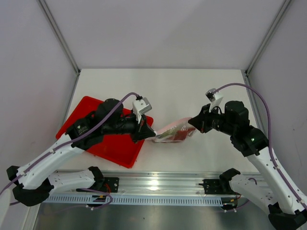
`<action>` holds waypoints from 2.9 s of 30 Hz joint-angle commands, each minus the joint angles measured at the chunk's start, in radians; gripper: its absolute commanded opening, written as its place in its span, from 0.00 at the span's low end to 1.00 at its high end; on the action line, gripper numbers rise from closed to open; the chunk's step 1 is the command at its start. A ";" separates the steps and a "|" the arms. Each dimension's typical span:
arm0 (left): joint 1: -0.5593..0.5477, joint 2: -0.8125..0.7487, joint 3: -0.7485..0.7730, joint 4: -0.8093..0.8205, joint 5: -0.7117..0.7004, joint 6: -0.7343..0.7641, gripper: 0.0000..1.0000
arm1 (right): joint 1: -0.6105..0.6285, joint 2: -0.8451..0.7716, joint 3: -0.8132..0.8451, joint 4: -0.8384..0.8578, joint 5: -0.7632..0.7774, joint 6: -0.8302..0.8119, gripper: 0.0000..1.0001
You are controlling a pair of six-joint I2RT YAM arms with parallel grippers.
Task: Place the food in the zip-top bag and seal the zipper
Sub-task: Zip the zipper food storage bag at the center of the board, then place the zipper food storage bag at the center of the board, then reset both arms
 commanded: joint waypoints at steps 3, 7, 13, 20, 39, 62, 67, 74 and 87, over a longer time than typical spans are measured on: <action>0.000 -0.071 0.003 -0.062 -0.038 -0.006 0.01 | -0.022 -0.024 0.040 -0.028 0.092 -0.014 0.00; 0.000 -0.106 -0.016 -0.074 -0.047 -0.017 0.01 | -0.022 -0.030 0.029 -0.028 0.084 -0.009 0.00; 0.002 -0.162 -0.045 -0.109 -0.072 -0.032 0.01 | -0.022 -0.036 0.032 -0.027 0.067 -0.003 0.00; 0.000 -0.179 -0.042 -0.117 -0.076 -0.037 0.01 | 0.007 -0.031 0.035 -0.019 0.065 0.008 0.00; 0.000 -0.195 -0.003 -0.033 -0.335 -0.090 0.99 | -0.102 0.237 0.256 -0.093 0.285 0.075 0.00; 0.000 -0.375 -0.209 -0.020 -0.177 -0.192 1.00 | -0.599 0.905 0.333 0.372 0.340 0.164 0.00; 0.000 -0.409 -0.255 -0.013 -0.171 -0.210 0.99 | -0.654 0.990 0.334 0.360 0.297 0.210 0.11; 0.000 -0.403 -0.264 0.016 -0.182 -0.225 0.99 | -0.650 0.941 0.449 0.242 0.346 0.191 0.92; 0.013 -0.338 -0.367 0.191 -0.260 -0.319 0.99 | -0.357 0.452 0.226 0.091 0.459 0.184 0.99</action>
